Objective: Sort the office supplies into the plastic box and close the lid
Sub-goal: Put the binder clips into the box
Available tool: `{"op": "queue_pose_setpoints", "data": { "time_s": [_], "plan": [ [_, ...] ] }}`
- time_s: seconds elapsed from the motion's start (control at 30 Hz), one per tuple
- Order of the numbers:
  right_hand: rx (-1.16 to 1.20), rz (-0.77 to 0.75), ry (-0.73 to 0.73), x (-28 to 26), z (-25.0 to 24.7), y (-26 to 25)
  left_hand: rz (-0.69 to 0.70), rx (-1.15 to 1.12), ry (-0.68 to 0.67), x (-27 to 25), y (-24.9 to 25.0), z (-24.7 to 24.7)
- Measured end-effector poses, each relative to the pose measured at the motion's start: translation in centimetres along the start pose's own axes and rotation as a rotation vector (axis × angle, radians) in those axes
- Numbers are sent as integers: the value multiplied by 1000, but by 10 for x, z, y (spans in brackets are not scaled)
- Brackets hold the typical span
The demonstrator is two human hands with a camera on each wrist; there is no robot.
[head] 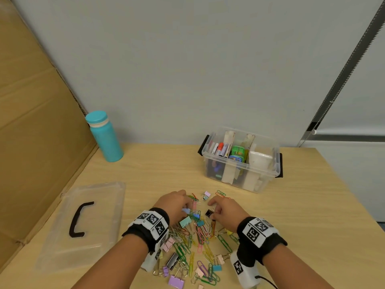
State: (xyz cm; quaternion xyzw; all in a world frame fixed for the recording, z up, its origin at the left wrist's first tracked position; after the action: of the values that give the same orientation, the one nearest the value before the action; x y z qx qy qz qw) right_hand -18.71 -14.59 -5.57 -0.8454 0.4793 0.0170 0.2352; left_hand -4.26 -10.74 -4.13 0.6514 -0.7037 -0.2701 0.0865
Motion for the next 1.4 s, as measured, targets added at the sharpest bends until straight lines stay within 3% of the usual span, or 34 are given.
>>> {"op": "queue_pose_setpoints", "data": {
  "time_s": [0.23,0.43,0.53,0.6,0.63,0.7,0.8,0.87,1.07,1.23,1.4],
  "plan": [
    [452,69,-24,-3,-15,13,7,-359,199,-21,-21,-24],
    [1457,230,-54,-1,-9,12,37,-651,406,-41,-40,-52],
    [1702,245,-42,1,-11,7,38,-745,418,-47,-42,-56],
    [1641,264,-49,8,-10,3,29,-766,405,-50,-41,-55],
    [1505,293,-38,13,-8,5,18,-748,387,-50,-39,-53],
    [964,301,40,25,-13,12,-14,-682,331,-50,-35,-45],
    [78,143,98,44,-21,2,-8,-525,235,-47,-20,-33],
    [-230,55,27,52,-11,-8,4,-368,181,-46,-9,-25],
    [-379,27,-55,55,3,-14,82,-52,-56,-39,6,4],
    [-346,42,-79,44,8,-5,59,52,-76,-36,9,11],
    [-138,60,-27,14,-3,7,25,4,-75,-35,5,10]
  ]
}}
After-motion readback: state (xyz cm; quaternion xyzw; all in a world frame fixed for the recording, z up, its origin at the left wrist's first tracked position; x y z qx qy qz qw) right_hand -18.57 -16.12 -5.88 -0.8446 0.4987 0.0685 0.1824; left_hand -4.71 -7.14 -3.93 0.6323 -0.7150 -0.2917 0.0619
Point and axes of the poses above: each hand's wrist, its own x-axis towards the middle knuckle, its own z-axis out of the palm, y = z × x, the point moved 8 cm from there along x, towards the middle knuckle, and after that the axes turned 15 degrees about -x, right-handed, at the moved point
